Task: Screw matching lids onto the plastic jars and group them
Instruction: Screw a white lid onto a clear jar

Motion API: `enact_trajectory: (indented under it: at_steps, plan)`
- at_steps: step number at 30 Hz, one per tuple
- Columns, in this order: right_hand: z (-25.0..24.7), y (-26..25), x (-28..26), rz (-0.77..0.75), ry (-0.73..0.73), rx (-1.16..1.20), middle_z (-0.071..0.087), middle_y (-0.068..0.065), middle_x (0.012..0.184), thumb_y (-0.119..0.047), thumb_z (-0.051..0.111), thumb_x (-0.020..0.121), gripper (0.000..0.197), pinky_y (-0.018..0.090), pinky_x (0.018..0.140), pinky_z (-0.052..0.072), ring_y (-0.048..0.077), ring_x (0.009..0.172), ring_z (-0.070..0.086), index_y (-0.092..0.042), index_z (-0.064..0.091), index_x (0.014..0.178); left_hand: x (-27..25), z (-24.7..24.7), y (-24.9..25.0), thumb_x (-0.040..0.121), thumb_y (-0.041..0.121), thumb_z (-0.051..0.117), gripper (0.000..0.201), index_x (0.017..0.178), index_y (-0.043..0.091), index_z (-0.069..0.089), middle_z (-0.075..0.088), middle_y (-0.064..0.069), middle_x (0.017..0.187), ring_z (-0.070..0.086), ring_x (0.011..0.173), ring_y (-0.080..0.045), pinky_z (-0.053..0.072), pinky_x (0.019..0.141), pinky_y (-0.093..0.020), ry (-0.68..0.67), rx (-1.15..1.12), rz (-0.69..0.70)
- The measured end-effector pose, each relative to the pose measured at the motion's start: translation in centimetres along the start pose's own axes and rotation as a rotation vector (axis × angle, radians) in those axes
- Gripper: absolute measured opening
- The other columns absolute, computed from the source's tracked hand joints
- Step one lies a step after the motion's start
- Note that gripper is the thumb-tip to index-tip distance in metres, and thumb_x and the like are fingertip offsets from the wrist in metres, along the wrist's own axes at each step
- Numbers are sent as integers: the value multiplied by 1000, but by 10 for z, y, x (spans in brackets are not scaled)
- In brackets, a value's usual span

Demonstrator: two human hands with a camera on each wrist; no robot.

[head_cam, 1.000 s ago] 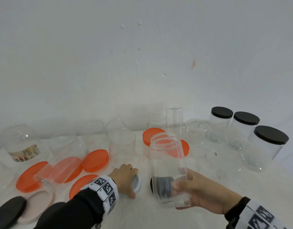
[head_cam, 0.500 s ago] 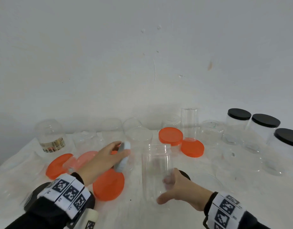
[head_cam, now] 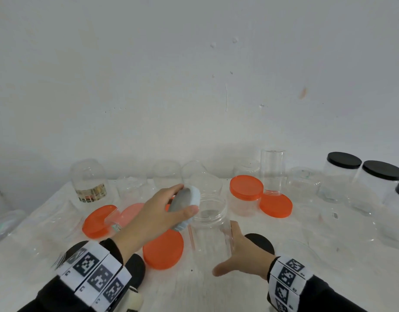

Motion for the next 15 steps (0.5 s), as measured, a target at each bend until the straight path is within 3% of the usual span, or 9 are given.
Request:
enact_trajectory:
  at_steps: [3, 5, 7, 11, 15]
  plan:
    - [-6, -2, -5, -72, -9, 80, 37, -24, 134, -43, 90, 55, 120, 16, 97, 36, 2, 123, 41, -39, 9, 143, 0, 4, 7, 50, 87, 56, 89, 131, 52, 41, 45, 30, 122, 51, 109, 6, 49, 85, -19, -18, 68, 18]
    - [-11, -6, -7, -118, 7, 134, 34, -36, 130, -42, 90, 57, 113, 2, 87, 37, -15, 115, 39, -48, 12, 138, 3, 8, 9, 51, 86, 58, 99, 139, 44, 39, 43, 26, 127, 48, 117, 0, 49, 96, -29, -31, 101, 22]
    - [-13, -8, -8, -135, 33, 148, 40, -39, 123, -40, 90, 58, 104, -3, 74, 38, -24, 104, 42, -52, 19, 132, 5, 12, 11, 52, 85, 60, 106, 143, 38, 36, 41, 23, 134, 45, 123, -4, 44, 104, -34, -43, 116, 20]
    - [-10, -8, -5, -164, 95, 139, 48, -29, 125, -40, 90, 56, 101, 7, 85, 42, -15, 109, 47, -45, 26, 134, 9, 20, 22, 52, 84, 59, 110, 147, 37, 31, 35, 24, 140, 38, 127, 0, 37, 105, -28, -80, 171, 46]
    - [-9, -10, -1, -171, 115, 126, 48, -27, 127, -46, 88, 55, 102, 15, 92, 40, -10, 114, 45, -45, 23, 134, 15, 28, 30, 68, 69, 70, 98, 149, 33, 28, 30, 23, 144, 31, 124, 5, 28, 97, -18, -122, 251, 92]
Point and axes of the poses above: each hand's wrist, its own x-axis towards the middle knuckle, its own z-axis out of the palm, y = z × x, the point moved 1 cm from there along x, towards the middle knuckle
